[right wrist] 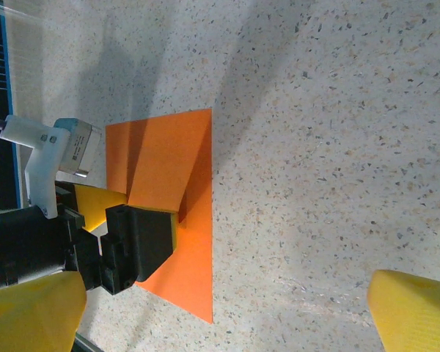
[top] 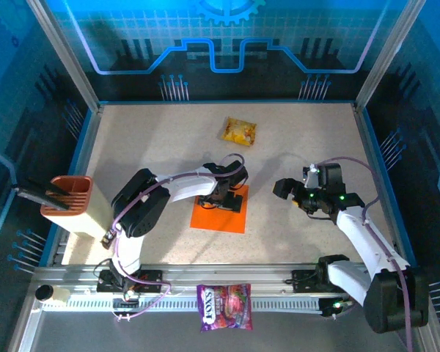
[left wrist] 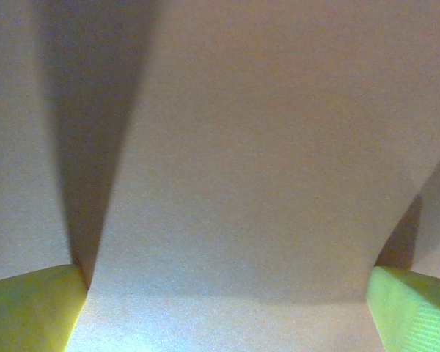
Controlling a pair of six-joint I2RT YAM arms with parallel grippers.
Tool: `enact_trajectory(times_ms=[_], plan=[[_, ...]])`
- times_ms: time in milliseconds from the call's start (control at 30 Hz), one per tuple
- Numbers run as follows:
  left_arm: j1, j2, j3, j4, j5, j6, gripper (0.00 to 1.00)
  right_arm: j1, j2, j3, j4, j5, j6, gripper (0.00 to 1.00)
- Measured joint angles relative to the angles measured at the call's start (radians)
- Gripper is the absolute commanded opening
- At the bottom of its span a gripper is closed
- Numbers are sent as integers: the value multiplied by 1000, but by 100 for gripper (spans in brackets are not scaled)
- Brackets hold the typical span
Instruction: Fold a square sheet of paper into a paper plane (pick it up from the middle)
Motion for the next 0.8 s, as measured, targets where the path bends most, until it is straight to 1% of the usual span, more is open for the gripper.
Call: enact_trajectory(times_ms=[567, 767, 800], plan=[[0, 0, -6, 9, -3, -11, 99, 0, 0, 0, 0, 21, 0, 99], [0, 0, -6, 10, -2, -11, 97, 0, 0, 0, 0, 24, 0, 99], [0, 0, -6, 11, -3, -11, 95, 0, 0, 0, 0, 24, 0, 99]])
